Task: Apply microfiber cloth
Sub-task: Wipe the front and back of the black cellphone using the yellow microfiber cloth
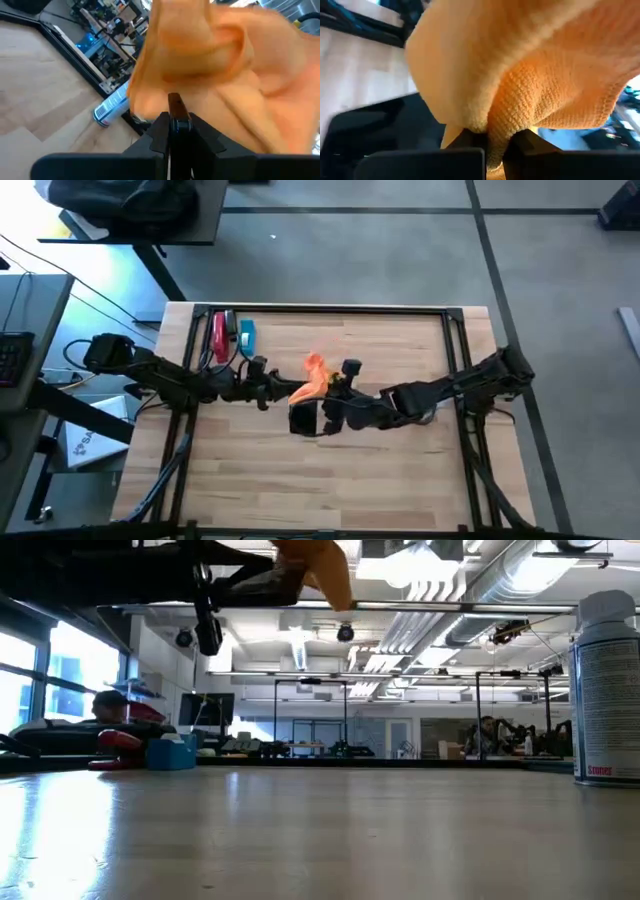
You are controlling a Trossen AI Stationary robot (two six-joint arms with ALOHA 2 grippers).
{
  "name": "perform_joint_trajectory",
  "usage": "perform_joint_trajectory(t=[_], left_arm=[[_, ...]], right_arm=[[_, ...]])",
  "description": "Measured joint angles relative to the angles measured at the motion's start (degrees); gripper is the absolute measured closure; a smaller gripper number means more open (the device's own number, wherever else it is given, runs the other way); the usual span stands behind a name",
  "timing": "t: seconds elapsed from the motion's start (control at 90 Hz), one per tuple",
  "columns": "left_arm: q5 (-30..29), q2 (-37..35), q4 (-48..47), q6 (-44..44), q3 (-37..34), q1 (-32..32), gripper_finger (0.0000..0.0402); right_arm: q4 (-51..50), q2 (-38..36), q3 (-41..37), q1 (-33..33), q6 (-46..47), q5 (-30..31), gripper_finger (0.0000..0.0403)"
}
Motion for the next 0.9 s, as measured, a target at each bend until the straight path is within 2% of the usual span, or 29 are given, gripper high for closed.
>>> perform_joint_trajectory(t=[0.278,0.556,0.667,0.9], left_arm=[[-0.66,0.14,-0.9,0.1,-0.17,0.04,0.0376],[0.79,0.07,0.93,-0.06,-0.07,0.0,0.0376],[0.82,0.01,1.08,-0.14,0.01,0.01,0.0376],[0.98,0.01,1.48,-0.1,0.0,0.04,0.0376]], right_arm=[[1.76,4.98,0.02,-2.29,1.38,-9.15,0.0403],[-0.19,4.08,0.04,0.13,3.58,-19.88,0.0403],[-3.31,3.16,0.0,1.83,4.71,-19.09,0.0403],[-2.89,2.89,0.0,1.43,3.67,-8.75,0.0403]])
